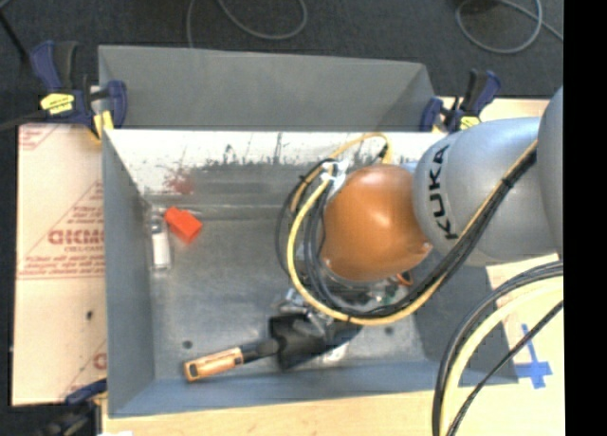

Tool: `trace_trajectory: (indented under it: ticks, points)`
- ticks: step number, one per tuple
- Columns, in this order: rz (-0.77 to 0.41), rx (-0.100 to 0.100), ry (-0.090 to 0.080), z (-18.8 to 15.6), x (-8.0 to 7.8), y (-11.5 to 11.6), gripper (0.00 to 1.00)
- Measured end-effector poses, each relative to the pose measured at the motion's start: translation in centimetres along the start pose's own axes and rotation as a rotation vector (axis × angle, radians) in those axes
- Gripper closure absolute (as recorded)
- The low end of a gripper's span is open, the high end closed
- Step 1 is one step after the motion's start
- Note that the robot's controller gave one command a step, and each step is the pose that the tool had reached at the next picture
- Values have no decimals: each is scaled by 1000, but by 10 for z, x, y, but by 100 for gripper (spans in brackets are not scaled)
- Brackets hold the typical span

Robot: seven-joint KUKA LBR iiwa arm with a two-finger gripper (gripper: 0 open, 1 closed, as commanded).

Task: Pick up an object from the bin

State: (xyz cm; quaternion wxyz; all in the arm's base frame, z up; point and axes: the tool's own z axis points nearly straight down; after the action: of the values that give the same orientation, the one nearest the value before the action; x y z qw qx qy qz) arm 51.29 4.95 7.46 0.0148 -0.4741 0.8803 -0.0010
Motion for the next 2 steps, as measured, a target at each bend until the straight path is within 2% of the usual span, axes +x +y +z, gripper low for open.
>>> trace_trajectory:
  ticks: [1,2]
  points:
    - [1,0,0,0,0,0,100]
    - [13,1,-3,-101,-3,-6,100]
